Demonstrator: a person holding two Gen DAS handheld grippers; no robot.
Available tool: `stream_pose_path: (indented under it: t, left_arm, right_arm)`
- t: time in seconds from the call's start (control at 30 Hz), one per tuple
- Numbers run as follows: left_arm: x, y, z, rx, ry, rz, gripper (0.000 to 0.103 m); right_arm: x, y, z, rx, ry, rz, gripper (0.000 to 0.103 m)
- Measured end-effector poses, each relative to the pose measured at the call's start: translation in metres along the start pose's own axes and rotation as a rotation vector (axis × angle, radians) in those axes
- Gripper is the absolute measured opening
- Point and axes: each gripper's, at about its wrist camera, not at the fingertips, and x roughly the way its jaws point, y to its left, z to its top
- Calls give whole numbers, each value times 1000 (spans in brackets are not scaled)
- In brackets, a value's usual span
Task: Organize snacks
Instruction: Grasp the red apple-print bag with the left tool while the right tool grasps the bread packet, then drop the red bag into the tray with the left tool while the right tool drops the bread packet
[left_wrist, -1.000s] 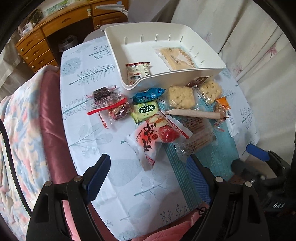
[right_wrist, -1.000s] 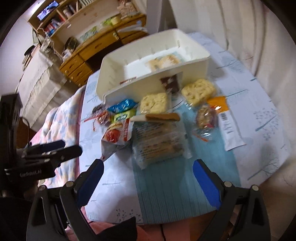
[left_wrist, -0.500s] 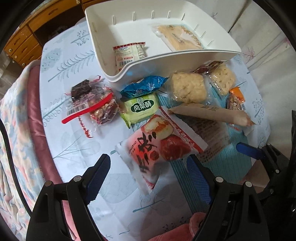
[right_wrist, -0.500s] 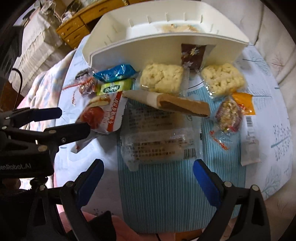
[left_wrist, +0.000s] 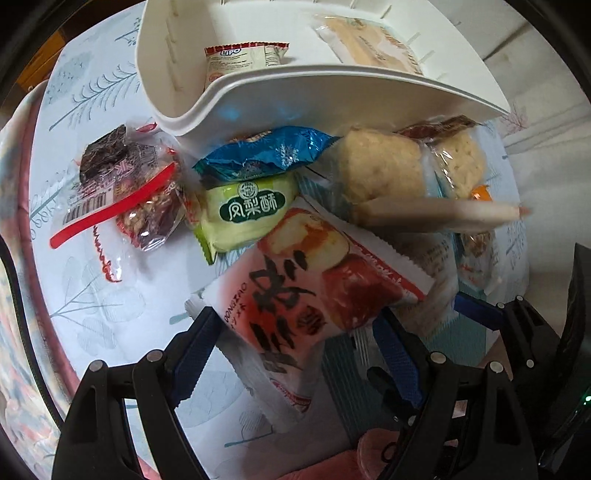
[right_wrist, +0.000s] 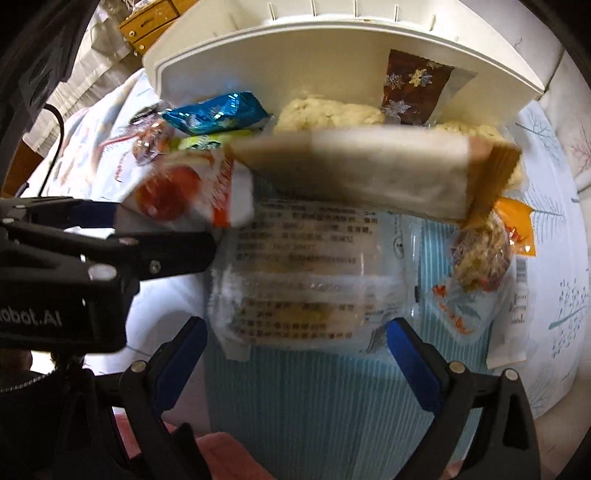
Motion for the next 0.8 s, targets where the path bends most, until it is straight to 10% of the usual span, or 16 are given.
stream_pose_path:
  t: [0.27,0.8]
  left_arm:
    - [7,8,11,-56,-19,27,57]
    - [-4,12,-1,-84,-66,-7,45]
  right_arm:
    - [10,-1,17,-4,7,32,100]
    - [-3,-6,20,-10,7,15,75]
